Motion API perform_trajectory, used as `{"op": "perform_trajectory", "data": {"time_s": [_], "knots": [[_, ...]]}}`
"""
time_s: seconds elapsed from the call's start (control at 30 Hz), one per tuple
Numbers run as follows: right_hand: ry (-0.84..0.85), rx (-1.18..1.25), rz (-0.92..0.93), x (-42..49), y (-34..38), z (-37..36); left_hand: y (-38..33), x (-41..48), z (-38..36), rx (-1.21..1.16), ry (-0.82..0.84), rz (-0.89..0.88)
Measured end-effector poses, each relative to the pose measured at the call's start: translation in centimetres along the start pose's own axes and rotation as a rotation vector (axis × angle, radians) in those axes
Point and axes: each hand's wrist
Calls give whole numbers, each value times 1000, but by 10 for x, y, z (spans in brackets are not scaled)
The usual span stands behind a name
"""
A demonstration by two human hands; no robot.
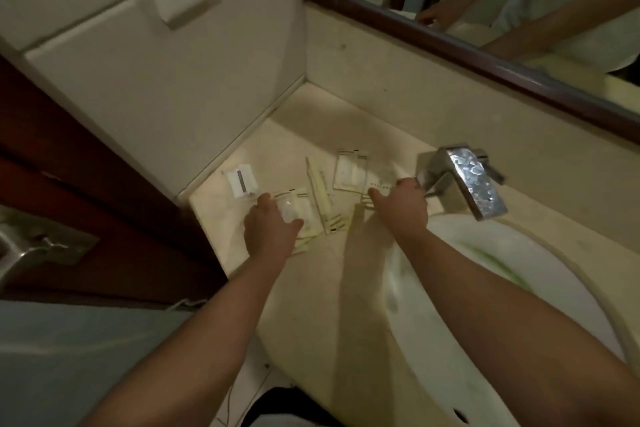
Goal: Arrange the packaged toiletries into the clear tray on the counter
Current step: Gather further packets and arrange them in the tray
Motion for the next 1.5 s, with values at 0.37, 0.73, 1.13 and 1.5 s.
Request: {"op": "perform_trajectory", "data": {"time_s": [0.37,0.73,1.13,1.5], "knots": [[23,51,-75,9,9,-14,-1,18,13,-119,-38,-74],[145,296,82,-46,-24,2,-6,18,26,22,-379,-314],[306,922,-155,-106,-127,106,-128,-66,-7,-789,288,-247],[67,1194,-346,-193,-396,220,-232,-290,-133,-953,729,-259]]}}
Point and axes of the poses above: each hand's wrist, its own x-axis towards the middle knuckle, its own z-axis out of the back of the hand, y = z × x, and after that the axes turned 11 degrees about -z, right-handed
